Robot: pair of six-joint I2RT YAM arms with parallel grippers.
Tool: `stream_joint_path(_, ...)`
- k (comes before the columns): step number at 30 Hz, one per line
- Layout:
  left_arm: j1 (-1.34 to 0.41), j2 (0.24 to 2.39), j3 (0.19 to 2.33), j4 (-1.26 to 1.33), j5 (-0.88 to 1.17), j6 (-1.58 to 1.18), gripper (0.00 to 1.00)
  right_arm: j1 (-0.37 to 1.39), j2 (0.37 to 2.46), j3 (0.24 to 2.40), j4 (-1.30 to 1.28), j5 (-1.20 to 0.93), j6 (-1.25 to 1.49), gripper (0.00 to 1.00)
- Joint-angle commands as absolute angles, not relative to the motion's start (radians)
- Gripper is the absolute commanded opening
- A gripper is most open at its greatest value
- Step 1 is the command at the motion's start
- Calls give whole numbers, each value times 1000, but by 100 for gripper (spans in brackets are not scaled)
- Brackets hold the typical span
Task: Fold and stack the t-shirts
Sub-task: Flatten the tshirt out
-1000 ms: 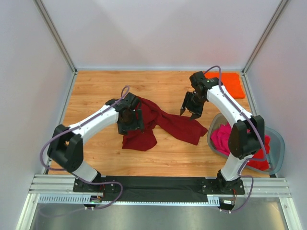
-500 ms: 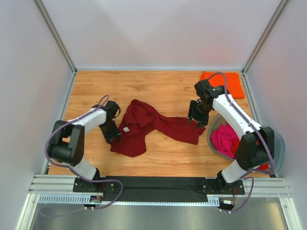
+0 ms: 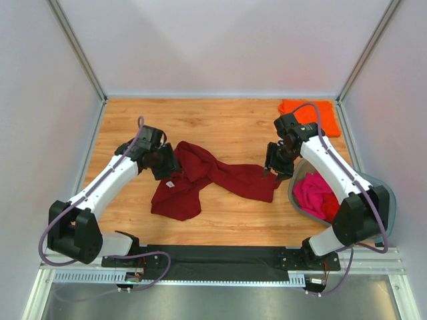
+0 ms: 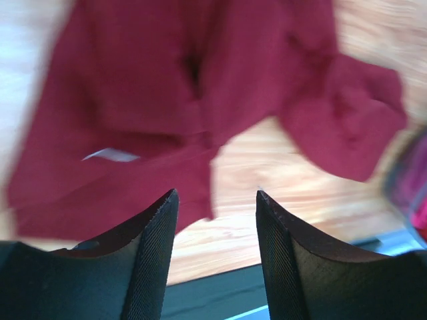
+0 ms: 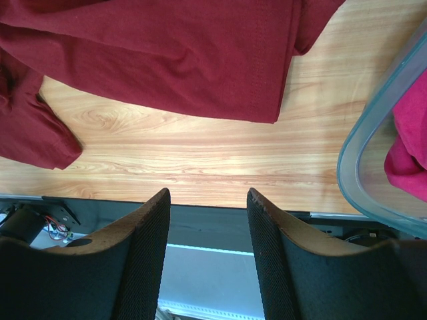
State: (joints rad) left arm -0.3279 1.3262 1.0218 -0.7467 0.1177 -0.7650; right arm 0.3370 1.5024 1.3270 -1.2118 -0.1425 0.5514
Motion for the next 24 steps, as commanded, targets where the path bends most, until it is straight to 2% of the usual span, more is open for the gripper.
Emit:
stream_joint_path(1, -359, 1357, 958, -534, 271, -866, 58, 339, 1468, 1296, -1200, -138, 534, 51)
stream_joint_path(3, -359, 1400, 925, -445, 319, -929, 58, 337, 1468, 1286, -1197, -141, 531, 51)
stream_joint_path(12, -368, 1489, 873, -316, 290, -951, 62, 337, 1476, 1272, -1201, -129, 503, 51)
stream_joint_path(24, -433, 1539, 908, -353, 190, -1066, 54, 337, 1494, 1270, -1197, -129, 494, 50)
